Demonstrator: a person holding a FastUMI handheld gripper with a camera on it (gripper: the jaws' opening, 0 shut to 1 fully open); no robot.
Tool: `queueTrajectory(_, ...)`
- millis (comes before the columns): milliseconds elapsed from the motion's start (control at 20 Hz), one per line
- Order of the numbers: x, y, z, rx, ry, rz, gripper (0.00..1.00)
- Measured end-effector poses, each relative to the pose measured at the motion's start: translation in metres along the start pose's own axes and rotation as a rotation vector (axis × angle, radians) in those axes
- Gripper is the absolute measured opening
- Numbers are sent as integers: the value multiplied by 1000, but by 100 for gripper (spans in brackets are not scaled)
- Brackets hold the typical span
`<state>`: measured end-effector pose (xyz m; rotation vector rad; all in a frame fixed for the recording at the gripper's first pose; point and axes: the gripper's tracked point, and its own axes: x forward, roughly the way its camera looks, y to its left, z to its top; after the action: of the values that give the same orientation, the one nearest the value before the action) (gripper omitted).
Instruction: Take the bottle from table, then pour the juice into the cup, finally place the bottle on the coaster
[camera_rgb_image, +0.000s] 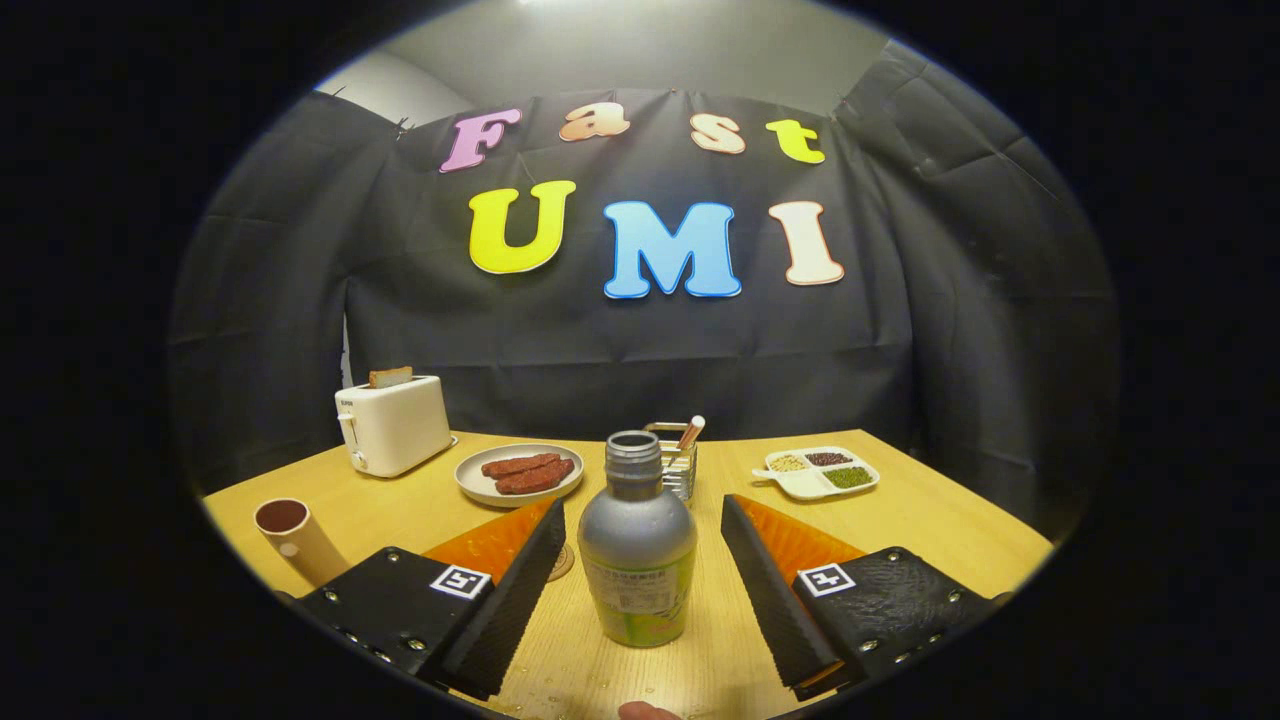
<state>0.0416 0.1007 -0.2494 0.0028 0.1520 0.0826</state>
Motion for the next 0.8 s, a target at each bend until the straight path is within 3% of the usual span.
queueTrajectory(300,23,-5,-24,-11,9,-34,96)
queueTrajectory(450,32,4,-34,-22,22,-7,96)
queueTrajectory(600,34,8,-37,-67,58,-3,80)
queueTrajectory(800,27,6,-27,-201,138,-71,76)
